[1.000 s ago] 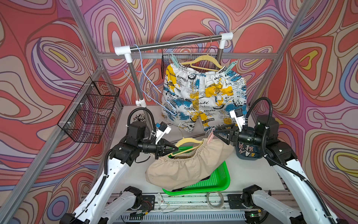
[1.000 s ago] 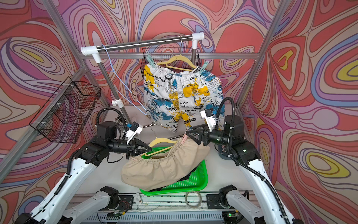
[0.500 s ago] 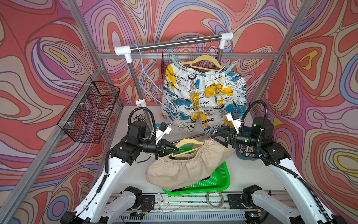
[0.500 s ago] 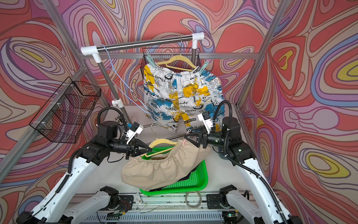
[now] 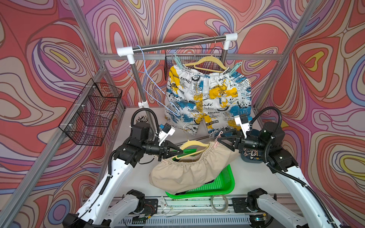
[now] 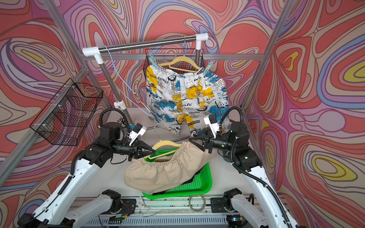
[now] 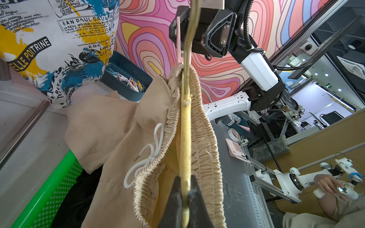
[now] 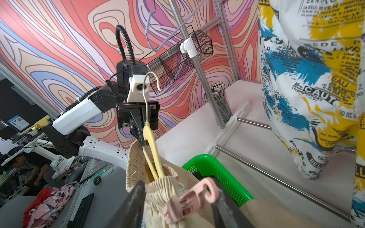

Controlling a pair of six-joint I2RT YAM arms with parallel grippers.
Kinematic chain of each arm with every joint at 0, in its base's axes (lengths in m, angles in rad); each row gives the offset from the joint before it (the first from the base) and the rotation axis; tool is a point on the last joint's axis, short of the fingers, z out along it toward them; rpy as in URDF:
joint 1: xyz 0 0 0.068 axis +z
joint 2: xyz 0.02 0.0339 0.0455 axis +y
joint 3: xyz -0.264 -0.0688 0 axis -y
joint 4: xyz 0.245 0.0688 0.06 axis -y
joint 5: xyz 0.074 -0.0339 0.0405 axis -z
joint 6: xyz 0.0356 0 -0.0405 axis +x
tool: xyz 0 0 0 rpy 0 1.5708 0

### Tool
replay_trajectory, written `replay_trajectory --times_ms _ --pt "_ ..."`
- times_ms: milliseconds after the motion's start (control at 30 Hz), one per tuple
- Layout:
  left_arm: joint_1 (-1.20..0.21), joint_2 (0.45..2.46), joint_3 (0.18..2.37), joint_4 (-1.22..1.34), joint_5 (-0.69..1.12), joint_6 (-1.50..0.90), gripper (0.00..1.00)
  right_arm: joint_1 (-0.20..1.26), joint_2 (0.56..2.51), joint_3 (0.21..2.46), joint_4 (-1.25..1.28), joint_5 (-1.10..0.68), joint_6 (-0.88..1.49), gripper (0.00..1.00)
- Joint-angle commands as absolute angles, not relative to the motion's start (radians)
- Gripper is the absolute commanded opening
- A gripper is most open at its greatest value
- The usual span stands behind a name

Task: Remove the clothespins securing shorts to the hanger
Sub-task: Remove the clothespin from the hanger.

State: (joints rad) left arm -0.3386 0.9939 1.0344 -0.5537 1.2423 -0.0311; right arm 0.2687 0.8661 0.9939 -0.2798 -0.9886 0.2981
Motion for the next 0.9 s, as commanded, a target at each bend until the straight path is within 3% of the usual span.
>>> replay_trajectory --times_ms 0,267,667,867 --pt "-0.332 0.995 1.055 -0.504 1.295 -0.030 0.00 0.265 0.869 0.979 -0.272 -1.004 0.280 0.52" --pt "-0.333 1.000 1.057 -0.497 1.300 -0.036 0.00 0.264 0.877 0.967 -0.245 -1.023 0.287 0.50" --pt "-0.333 1.011 1.061 -0.499 1.298 -0.036 0.00 0.264 0.884 0.973 -0.245 -1.017 0.281 0.29" --pt "-0.333 1.011 1.060 -0.505 1.302 -0.033 0.00 0.264 0.884 0.981 -0.253 -0.997 0.278 0.12"
